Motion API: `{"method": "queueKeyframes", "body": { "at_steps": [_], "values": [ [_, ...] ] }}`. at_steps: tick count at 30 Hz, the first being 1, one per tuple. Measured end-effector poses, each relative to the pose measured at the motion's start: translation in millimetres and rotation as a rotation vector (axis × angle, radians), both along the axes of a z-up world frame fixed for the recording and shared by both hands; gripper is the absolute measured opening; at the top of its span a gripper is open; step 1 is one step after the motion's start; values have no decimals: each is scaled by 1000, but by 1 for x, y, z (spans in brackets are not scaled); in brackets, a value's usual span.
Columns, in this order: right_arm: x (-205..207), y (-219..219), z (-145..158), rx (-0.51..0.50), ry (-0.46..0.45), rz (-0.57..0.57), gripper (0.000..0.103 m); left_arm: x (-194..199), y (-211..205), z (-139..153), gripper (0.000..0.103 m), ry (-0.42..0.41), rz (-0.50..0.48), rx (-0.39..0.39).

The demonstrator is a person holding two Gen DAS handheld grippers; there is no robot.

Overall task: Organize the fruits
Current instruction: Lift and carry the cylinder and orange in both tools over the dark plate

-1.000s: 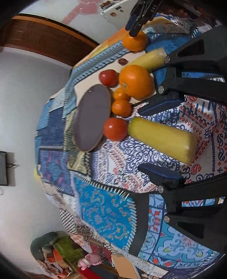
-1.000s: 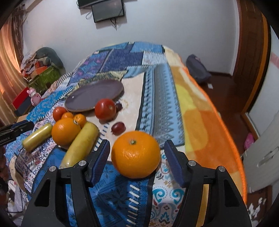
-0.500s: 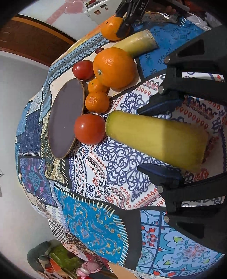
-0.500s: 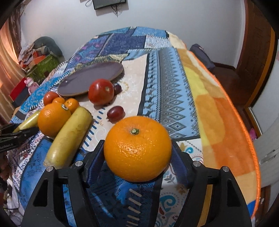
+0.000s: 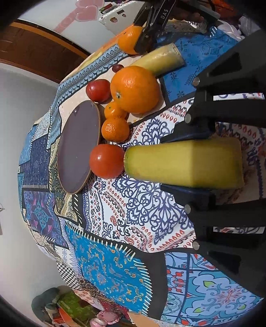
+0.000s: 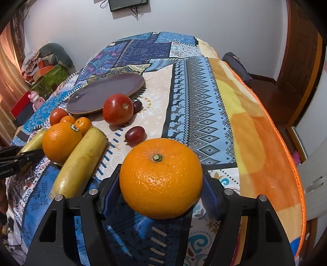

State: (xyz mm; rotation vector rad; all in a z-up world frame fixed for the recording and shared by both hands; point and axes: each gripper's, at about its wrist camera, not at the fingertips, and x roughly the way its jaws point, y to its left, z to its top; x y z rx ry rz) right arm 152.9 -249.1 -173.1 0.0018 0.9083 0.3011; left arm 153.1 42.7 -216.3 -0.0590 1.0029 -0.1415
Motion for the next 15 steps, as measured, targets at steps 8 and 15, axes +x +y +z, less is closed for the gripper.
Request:
{"method": "queueKeyframes", "body": {
  "at_steps": [8, 15],
  "values": [
    [-1, 8, 16, 19, -43, 21, 66, -6, 3, 21, 38, -53, 15, 4],
    [0, 16, 31, 39, -87, 49, 66, -5, -1, 18, 37, 2, -21, 48]
  ]
}}
